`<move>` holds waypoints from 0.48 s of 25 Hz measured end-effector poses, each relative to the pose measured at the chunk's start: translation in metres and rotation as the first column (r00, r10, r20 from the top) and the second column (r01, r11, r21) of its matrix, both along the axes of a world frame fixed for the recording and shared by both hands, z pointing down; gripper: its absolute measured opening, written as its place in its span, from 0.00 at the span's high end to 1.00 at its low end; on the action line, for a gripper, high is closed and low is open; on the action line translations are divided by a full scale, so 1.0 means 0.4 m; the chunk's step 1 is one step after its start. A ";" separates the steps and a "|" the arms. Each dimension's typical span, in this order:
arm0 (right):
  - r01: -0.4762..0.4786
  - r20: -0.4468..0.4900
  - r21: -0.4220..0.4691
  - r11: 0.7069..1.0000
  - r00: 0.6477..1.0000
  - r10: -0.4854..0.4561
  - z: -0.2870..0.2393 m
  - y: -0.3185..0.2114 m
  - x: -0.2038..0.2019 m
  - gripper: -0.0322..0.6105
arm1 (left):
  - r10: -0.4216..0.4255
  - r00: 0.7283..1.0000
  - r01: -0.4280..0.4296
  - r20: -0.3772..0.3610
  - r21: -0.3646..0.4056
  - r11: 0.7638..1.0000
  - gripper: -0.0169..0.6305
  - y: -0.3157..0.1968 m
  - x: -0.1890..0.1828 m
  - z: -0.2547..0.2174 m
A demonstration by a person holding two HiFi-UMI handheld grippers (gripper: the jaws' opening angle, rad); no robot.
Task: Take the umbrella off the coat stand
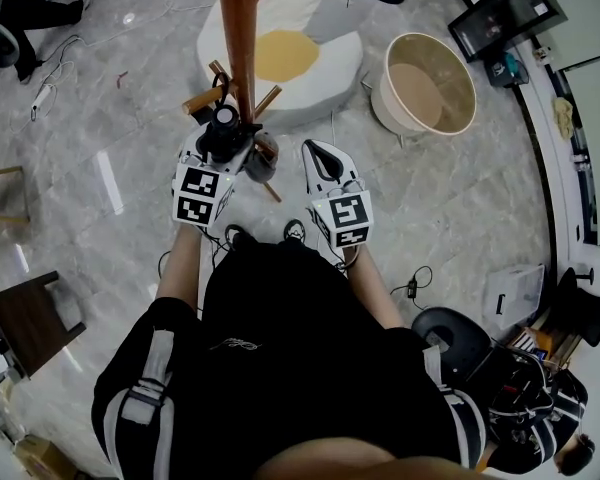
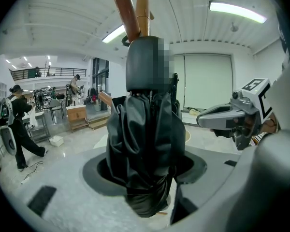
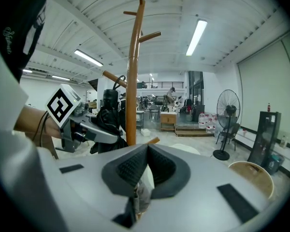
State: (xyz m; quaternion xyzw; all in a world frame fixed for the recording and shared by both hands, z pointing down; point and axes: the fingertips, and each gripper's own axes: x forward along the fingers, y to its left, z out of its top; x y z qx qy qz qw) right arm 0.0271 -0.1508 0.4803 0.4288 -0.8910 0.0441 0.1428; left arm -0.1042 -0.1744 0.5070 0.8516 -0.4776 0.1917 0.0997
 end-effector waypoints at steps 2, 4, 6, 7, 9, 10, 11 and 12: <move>0.006 0.004 0.001 1.000 1.000 -0.006 0.000 -0.001 -0.005 0.94 | -0.005 1.000 0.005 -0.001 0.002 1.000 0.57 0.003 -0.005 -0.004; 0.013 0.005 0.002 1.000 1.000 -0.013 -0.002 -0.002 -0.012 0.94 | -0.011 1.000 0.011 0.001 0.004 1.000 0.57 0.005 -0.011 -0.008; 0.022 0.006 0.003 1.000 1.000 -0.022 -0.003 -0.003 -0.019 0.94 | -0.016 1.000 0.016 0.004 0.006 1.000 0.57 0.008 -0.016 -0.011; 0.027 0.006 0.004 1.000 1.000 -0.027 -0.004 -0.003 -0.023 0.94 | -0.018 1.000 0.018 0.005 0.007 1.000 0.57 0.010 -0.017 -0.013; 0.035 0.007 0.003 0.999 0.999 -0.035 -0.003 -0.001 -0.029 0.94 | -0.023 1.000 0.023 0.007 0.008 1.000 0.57 0.016 -0.020 -0.015; 0.038 0.007 0.001 0.999 0.999 -0.038 -0.002 0.000 -0.033 0.94 | -0.025 1.000 0.025 0.010 0.007 1.000 0.57 0.019 -0.022 -0.015; 0.043 0.007 0.001 0.999 0.999 -0.043 -0.002 0.001 -0.038 0.94 | -0.028 1.000 0.028 0.012 0.007 1.000 0.57 0.023 -0.026 -0.015; 0.049 0.008 0.000 0.999 0.999 -0.049 -0.002 0.000 -0.044 0.94 | -0.031 0.999 0.031 0.014 0.008 0.999 0.57 0.025 -0.029 -0.016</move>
